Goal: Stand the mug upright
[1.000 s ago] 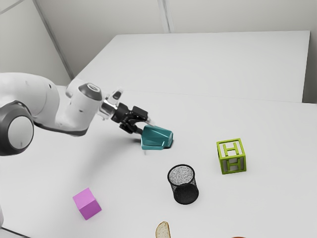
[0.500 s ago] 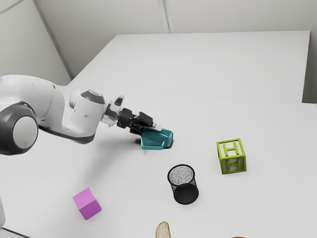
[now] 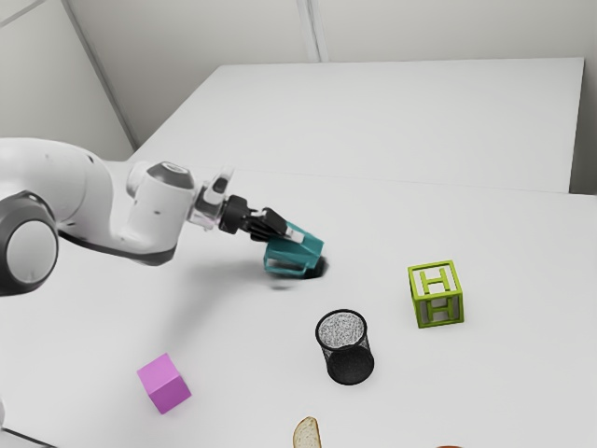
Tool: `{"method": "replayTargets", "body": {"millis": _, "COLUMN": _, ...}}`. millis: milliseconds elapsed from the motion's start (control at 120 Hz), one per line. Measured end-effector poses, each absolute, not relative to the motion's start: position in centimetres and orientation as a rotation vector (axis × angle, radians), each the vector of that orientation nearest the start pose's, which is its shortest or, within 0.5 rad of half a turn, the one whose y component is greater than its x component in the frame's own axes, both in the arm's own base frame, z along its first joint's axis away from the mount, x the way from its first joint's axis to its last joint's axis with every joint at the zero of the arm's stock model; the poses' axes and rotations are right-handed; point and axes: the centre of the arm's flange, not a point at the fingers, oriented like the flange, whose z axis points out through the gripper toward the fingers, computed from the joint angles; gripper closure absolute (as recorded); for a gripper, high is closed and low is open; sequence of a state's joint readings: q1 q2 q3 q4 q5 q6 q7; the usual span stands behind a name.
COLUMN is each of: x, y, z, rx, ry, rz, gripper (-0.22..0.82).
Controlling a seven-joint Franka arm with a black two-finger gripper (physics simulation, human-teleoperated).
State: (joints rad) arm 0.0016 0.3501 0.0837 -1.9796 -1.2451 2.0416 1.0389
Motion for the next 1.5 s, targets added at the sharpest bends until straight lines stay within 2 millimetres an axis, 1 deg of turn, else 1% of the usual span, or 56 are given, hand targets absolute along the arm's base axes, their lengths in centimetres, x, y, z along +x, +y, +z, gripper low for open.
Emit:
{"method": "replayTargets", "body": {"millis": 42, "x": 60.1, "y": -0.4, "z": 30.2, "rx": 2.159, "ry": -0.194, "rz": 0.386, "gripper": 0.76}}
{"method": "replayTargets", "body": {"millis": 133, "x": 59.9, "y": -0.8, "z": 32.8, "rx": 2.155, "ry": -0.236, "rz": 0.428, "gripper": 0.76}}
{"method": "replayTargets", "body": {"millis": 233, "x": 59.6, "y": -0.7, "z": 35.1, "rx": 2.176, "ry": -0.296, "rz": 0.451, "gripper": 0.77}}
{"method": "replayTargets", "body": {"millis": 408, "x": 58.6, "y": -0.1, "z": 38.9, "rx": 2.304, "ry": -0.468, "rz": 0.417, "gripper": 0.77}}
{"method": "replayTargets", "body": {"millis": 492, "x": 58.2, "y": 0.1, "z": 40.0, "rx": 2.382, "ry": -0.544, "rz": 0.372, "gripper": 0.77}}
{"method": "replayTargets", "body": {"millis": 650, "x": 57.5, "y": 0.7, "z": 41.0, "rx": 2.540, "ry": -0.656, "rz": 0.264, "gripper": 0.78}}
{"method": "replayTargets", "body": {"millis": 792, "x": 57.0, "y": 1.1, "z": 41.6, "rx": 2.676, "ry": -0.715, "rz": 0.163, "gripper": 0.78}}
{"method": "replayTargets", "body": {"millis": 958, "x": 56.3, "y": 1.2, "z": 42.3, "rx": 2.811, "ry": -0.730, "rz": 0.062, "gripper": 0.78}}
{"method": "replayTargets", "body": {"millis": 1150, "x": 54.4, "y": 1.2, "z": 42.4, "rx": 2.925, "ry": -0.677, "rz": -0.009, "gripper": 0.78}}
{"method": "replayTargets", "body": {"millis": 1242, "x": 53.3, "y": 1.2, "z": 42.2, "rx": 2.965, "ry": -0.637, "rz": -0.018, "gripper": 0.78}}
{"method": "replayTargets", "body": {"millis": 1375, "x": 51.7, "y": 1.2, "z": 41.1, "rx": 3.011, "ry": -0.580, "rz": -0.002, "gripper": 0.78}}
{"method": "replayTargets", "body": {"millis": 1500, "x": 51.1, "y": 0.9, "z": 39.9, "rx": 3.054, "ry": -0.547, "rz": 0.048, "gripper": 0.78}}
